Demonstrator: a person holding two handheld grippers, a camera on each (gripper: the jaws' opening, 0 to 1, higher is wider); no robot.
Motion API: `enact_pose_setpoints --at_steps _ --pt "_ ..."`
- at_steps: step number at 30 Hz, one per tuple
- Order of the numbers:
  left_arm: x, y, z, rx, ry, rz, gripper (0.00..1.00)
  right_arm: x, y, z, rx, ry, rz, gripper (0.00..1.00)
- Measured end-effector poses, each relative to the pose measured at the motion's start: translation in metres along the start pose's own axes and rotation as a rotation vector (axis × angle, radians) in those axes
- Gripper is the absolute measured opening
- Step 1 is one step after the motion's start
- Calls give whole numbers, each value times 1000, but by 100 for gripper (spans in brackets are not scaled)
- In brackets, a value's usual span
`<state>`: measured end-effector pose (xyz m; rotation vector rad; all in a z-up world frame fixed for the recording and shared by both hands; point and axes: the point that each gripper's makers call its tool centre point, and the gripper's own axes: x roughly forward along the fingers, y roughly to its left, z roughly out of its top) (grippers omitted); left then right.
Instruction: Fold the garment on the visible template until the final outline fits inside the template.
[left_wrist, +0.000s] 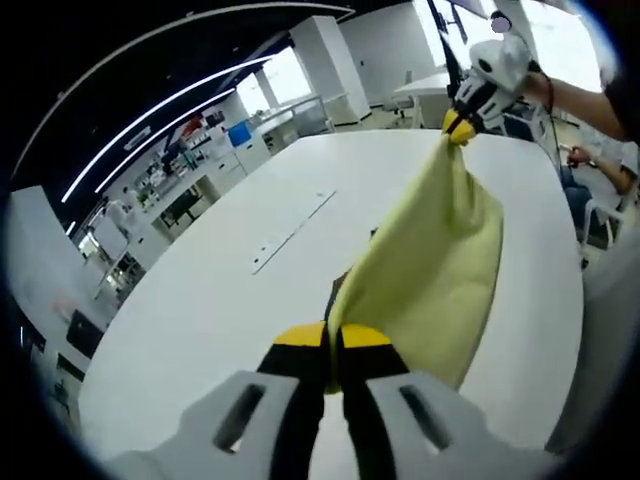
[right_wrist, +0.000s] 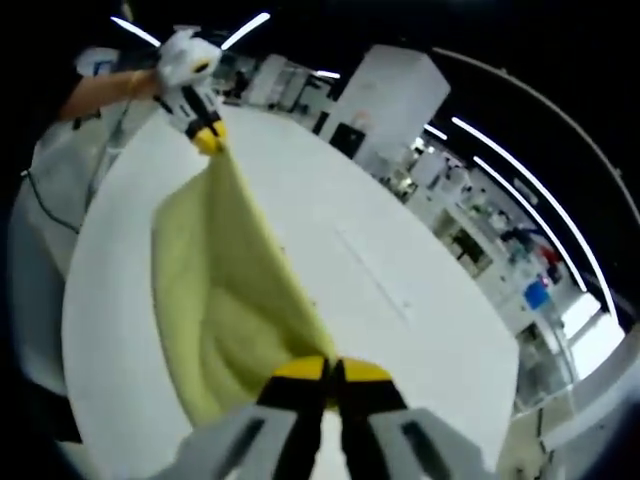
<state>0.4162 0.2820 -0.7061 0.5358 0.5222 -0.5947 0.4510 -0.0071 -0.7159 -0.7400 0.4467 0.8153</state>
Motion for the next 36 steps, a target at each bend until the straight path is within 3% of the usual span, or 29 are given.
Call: enact_pose_setpoints --at_steps 4,7,9,17,22,30,32,36 --pt "17 6 -5 -27 10 -5 0 14 -4 -7 53 4 16 0" --pt "28 7 -7 -124 -3 -31 0 24 -8 -13 93 18 27 0" --pt "34 11 -9 -139 -4 -34 0 31 -8 -16 121 17 45 0" --pt "61 13 -25 -214 33 -58 0 61 -9 -25 152 21 77 0" --pt "81 16 -43 -160 82 -78 1 81 -9 -34 165 46 91 0" --pt "104 25 -75 -187 167 -76 2 102 -10 -53 166 102 100 0" --pt "106 25 -79 -190 172 -82 2 103 -16 -60 155 133 95 0" --pt "110 26 -85 -191 174 -92 2 105 -16 -67 182 131 116 0"
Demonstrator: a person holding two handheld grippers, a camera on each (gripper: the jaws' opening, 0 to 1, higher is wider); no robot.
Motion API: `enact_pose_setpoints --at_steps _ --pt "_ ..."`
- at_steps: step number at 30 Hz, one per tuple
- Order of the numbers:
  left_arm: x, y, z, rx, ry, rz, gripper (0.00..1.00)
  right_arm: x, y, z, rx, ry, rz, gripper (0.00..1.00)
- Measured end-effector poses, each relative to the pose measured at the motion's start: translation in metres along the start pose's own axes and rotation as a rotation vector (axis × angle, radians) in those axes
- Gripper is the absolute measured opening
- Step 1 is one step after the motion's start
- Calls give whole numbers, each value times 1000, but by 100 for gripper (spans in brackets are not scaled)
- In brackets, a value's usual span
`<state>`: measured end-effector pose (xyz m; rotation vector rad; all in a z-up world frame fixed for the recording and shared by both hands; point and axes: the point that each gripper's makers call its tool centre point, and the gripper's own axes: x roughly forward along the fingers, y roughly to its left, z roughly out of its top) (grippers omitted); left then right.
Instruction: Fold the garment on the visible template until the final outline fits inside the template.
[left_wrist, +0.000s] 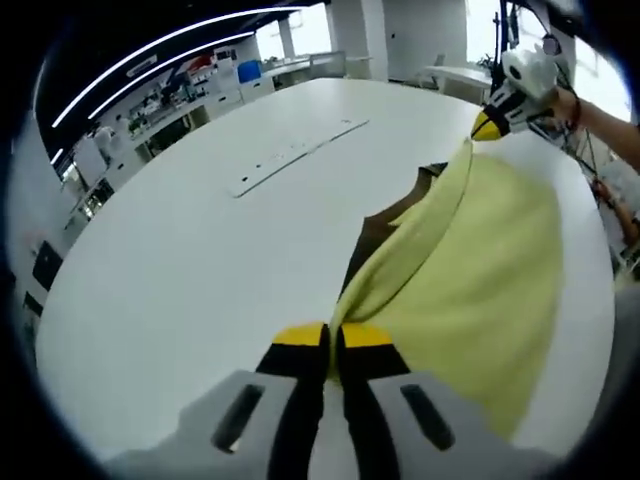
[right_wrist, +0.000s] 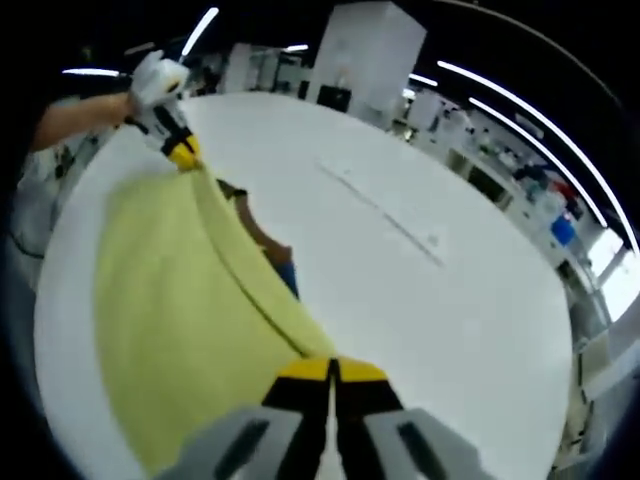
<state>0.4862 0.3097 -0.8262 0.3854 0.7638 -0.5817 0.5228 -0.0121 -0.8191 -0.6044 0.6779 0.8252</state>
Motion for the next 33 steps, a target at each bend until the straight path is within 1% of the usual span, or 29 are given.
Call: enact_pose_setpoints --at_steps 4,9,12,14,16,18,19,22,24,25,26,27,28,29,30,31,33 --pt "4 2 -4 17 14 8 6 2 3 -1 -3 13 7 0" --pt "2 8 -4 13 14 39 14 1 4 -1 -3 9 11 0" --pt "-5 9 -3 30 14 47 11 -1 6 0 -11 10 22 0" --pt "-10 9 -3 41 8 49 11 -4 8 -1 -18 12 26 0" --pt "-15 8 -2 59 -2 43 11 -4 9 -1 -29 13 31 4" --pt "-18 9 -3 83 -10 34 11 -3 9 -1 -39 14 37 7" --pt "-19 8 -2 98 -15 31 11 -3 11 -2 -43 14 39 7" --pt "-19 0 -3 132 -22 -3 11 -2 10 -3 -48 14 42 9" --pt "-16 -2 -8 147 -6 -9 12 0 10 -4 -53 15 45 11" --pt "-15 -1 -16 166 37 1 14 1 11 -4 -56 15 46 12" --pt "-13 1 -22 196 69 13 18 2 12 -4 -63 13 49 13" --pt "-11 1 -28 228 86 9 21 4 12 -4 -71 9 50 13" --pt "-8 -1 -30 231 86 4 21 7 11 -4 -79 8 54 13" --pt "-7 -3 -18 186 14 -9 18 8 11 -4 -79 10 54 13" --pt "-7 2 -23 179 39 -5 17 11 9 -6 -84 16 51 12" --pt "-4 6 -25 182 44 6 18 12 9 -7 -89 23 49 11" --pt "-3 6 -23 175 32 9 18 15 8 -9 -92 33 48 8"
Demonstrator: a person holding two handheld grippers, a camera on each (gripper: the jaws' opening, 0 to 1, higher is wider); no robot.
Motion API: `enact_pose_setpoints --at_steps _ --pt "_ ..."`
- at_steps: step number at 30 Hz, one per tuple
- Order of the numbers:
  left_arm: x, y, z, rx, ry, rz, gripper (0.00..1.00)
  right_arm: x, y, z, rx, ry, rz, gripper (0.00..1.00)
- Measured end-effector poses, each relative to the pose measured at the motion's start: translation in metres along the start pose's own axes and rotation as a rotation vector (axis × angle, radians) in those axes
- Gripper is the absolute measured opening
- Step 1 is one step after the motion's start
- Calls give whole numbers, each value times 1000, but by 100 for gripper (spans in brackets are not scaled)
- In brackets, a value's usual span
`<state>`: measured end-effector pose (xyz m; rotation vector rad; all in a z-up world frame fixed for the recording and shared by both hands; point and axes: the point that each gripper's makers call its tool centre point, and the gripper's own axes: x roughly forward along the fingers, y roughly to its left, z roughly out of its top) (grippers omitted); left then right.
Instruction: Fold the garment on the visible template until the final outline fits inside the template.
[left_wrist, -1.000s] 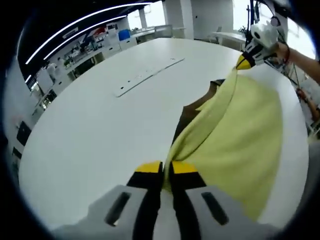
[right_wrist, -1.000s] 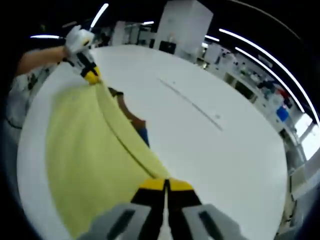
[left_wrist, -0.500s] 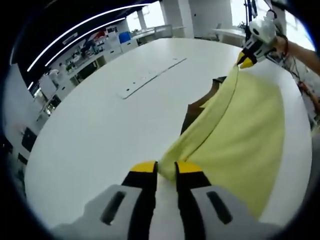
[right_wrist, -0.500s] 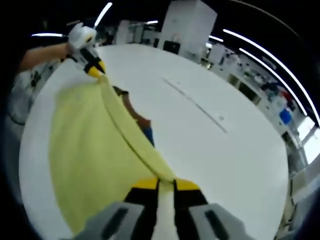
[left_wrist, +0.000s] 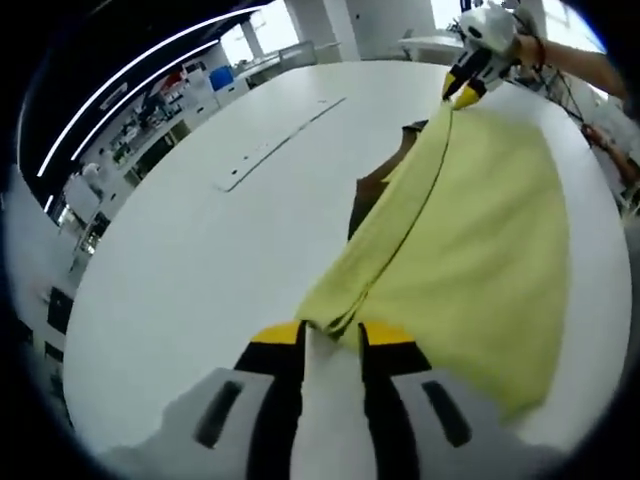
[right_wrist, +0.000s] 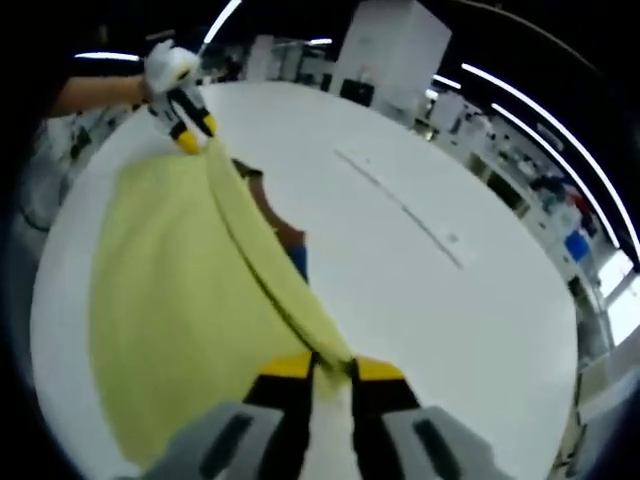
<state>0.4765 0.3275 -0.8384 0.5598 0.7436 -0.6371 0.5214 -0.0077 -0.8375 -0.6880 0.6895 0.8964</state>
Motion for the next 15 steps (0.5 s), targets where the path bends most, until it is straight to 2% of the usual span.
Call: enact_pose_setpoints --at_steps 2,7,10,13,15 --pt "1 0 0 8 -4 -4 17 3 2 -5 -16 23 0 8" --pt "2 3 0 24 -8 8 14 4 3 -2 -14 18 3 0" --pt "2 5 0 25 -6 22 10 5 3 -3 -23 27 -4 0" --pt "3 8 -1 21 -2 34 0 5 3 -1 -19 30 -10 0" --pt "4 11 5 -6 -37 43 0 4 1 -1 -3 24 -18 0"
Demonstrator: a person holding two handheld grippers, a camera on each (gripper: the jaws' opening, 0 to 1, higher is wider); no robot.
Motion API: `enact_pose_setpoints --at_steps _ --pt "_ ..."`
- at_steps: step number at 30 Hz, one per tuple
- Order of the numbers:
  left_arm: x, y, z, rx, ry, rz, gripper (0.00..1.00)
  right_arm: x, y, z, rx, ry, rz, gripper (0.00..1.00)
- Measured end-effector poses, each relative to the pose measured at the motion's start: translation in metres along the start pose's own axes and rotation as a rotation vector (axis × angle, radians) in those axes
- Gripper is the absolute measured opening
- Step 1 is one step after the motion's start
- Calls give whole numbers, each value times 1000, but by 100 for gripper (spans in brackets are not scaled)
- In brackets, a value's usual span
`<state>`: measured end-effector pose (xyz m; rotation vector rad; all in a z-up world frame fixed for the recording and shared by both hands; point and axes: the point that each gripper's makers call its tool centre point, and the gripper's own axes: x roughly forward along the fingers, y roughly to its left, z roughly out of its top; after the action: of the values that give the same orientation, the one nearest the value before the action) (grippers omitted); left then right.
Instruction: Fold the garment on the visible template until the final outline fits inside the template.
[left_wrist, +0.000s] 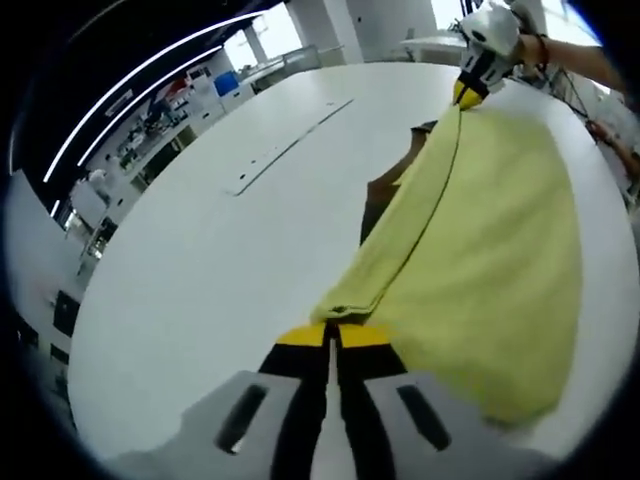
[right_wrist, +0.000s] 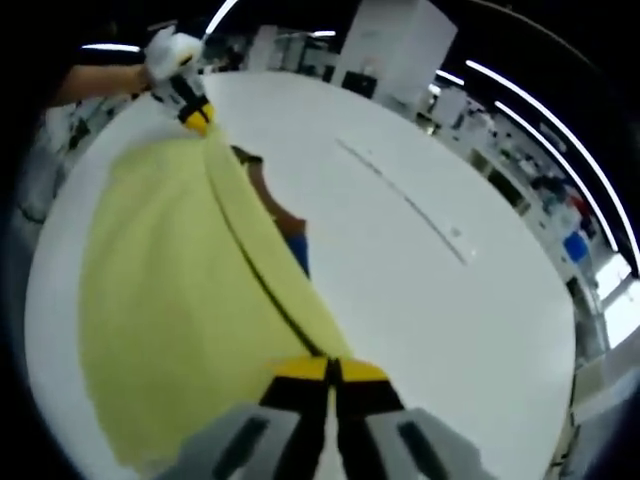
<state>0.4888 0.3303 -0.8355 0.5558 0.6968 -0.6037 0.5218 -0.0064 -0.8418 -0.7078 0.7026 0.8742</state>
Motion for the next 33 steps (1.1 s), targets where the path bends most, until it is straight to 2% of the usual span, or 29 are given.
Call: enact_pose_setpoints --at_steps 3,5,9,11,14,15,16,21,24,27,33 --pt "0 3 9 -55 -35 14 0 -2 -4 5 43 -30 -17 0" --pt "2 11 13 -97 -51 42 0 -1 -9 8 106 -59 -36 0" --pt "1 9 13 -140 -52 52 0 -2 -15 11 312 -114 -32 0" --pt "2 11 10 -179 -41 68 0 -2 -17 12 379 -134 -38 0" --pt "4 19 7 -322 -52 89 0 2 -20 11 413 -134 -42 0" --pt "4 23 5 -353 -54 97 0 3 -20 12 421 -134 -43 0" --pt "4 22 4 -339 -44 95 0 4 -20 12 444 -133 -51 2" --pt "0 21 6 -305 -43 105 0 5 -26 10 523 -134 -73 23" --pt "-1 20 6 -340 -53 91 12 2 -23 10 556 -138 -59 37" --pt "-5 16 5 -349 -49 76 27 -1 -16 12 611 -146 -16 51" --pt "-21 2 5 -418 -77 45 48 -17 2 18 647 -161 41 69"
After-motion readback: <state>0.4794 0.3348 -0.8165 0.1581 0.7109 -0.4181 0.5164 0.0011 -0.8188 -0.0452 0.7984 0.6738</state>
